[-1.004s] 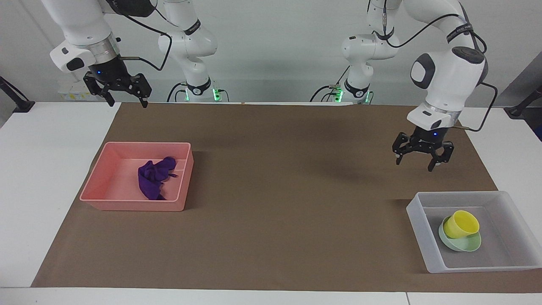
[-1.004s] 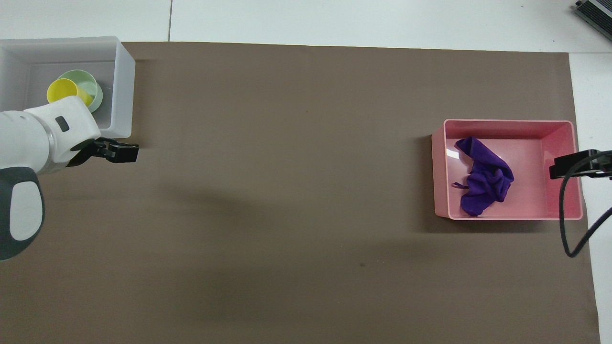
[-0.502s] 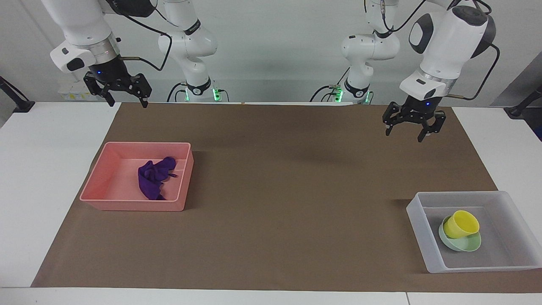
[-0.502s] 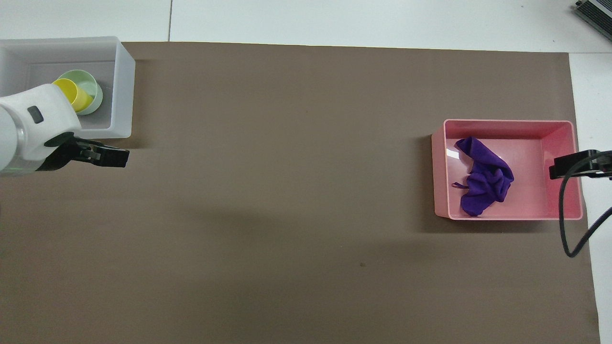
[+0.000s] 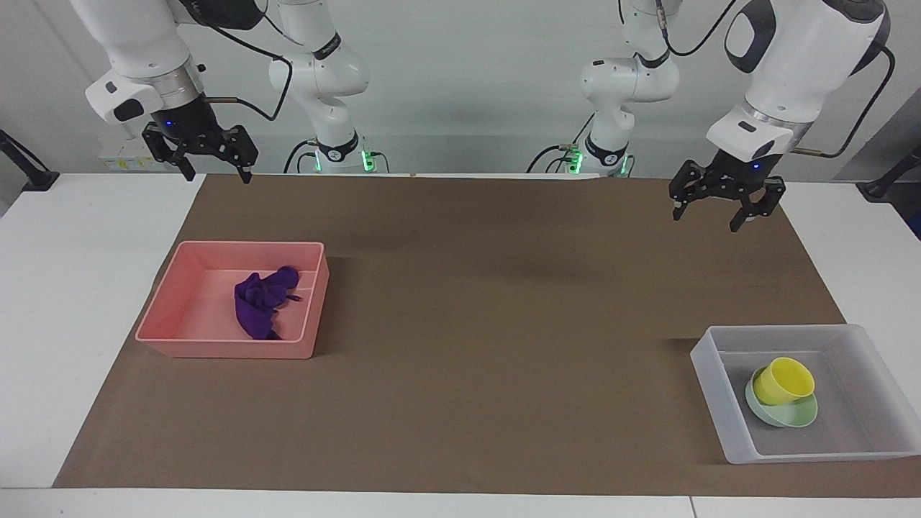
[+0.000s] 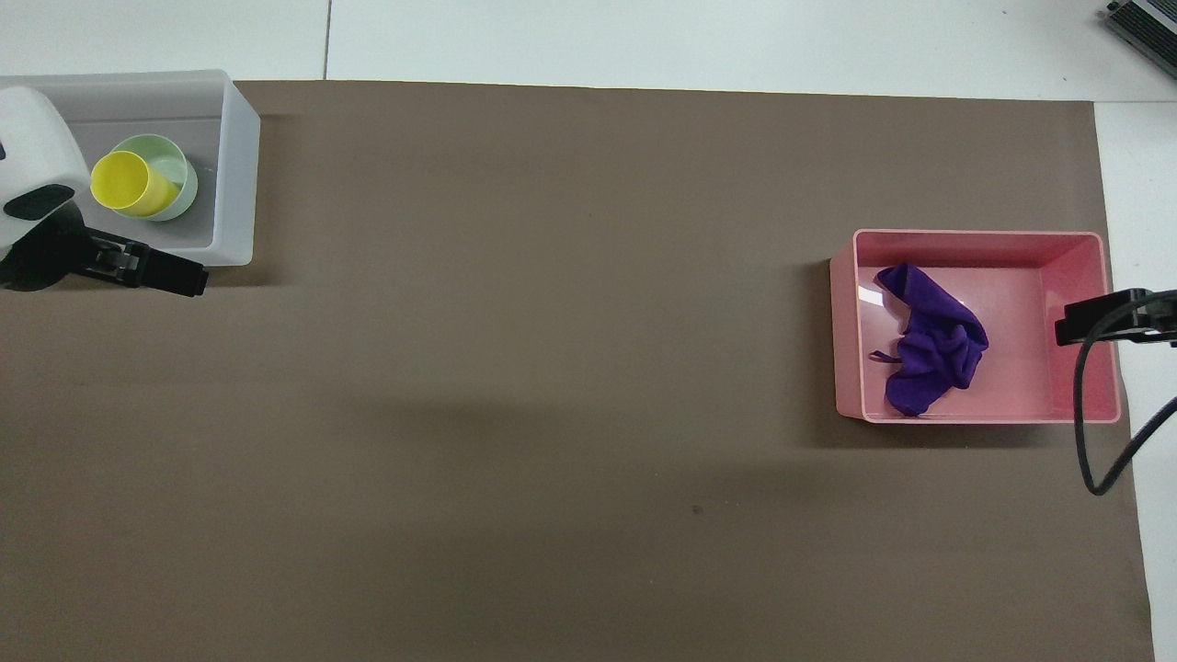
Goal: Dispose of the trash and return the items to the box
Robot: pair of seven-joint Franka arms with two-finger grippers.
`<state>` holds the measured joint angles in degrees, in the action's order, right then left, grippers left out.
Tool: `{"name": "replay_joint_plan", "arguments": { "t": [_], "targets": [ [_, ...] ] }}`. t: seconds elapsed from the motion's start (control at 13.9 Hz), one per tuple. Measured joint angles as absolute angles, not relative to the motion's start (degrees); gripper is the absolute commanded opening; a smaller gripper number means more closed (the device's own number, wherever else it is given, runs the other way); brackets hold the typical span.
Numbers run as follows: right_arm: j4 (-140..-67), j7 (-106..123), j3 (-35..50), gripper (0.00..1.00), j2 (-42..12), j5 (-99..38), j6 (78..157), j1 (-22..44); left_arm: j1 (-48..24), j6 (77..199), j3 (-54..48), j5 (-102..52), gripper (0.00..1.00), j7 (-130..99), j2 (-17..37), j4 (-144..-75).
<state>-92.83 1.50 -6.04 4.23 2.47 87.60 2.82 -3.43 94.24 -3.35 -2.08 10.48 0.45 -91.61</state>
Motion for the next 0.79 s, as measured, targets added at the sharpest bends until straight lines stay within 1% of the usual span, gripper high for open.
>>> {"name": "replay_joint_plan", "arguments": {
  "t": [0.29, 0.79],
  "targets": [
    [-92.85, 1.50, -6.04, 1.00, 4.23, 2.47, 87.60, 2.82, -1.66, 91.55, -3.16, -1.72, 1.00, 9.36, 0.33, -91.63],
    [-92.94, 1.50, -6.05, 1.00, 4.23, 2.47, 87.59, 2.81, -1.33, 91.40, -3.26, -1.32, 1.00, 5.26, 0.13, -91.63]
  ]
}}
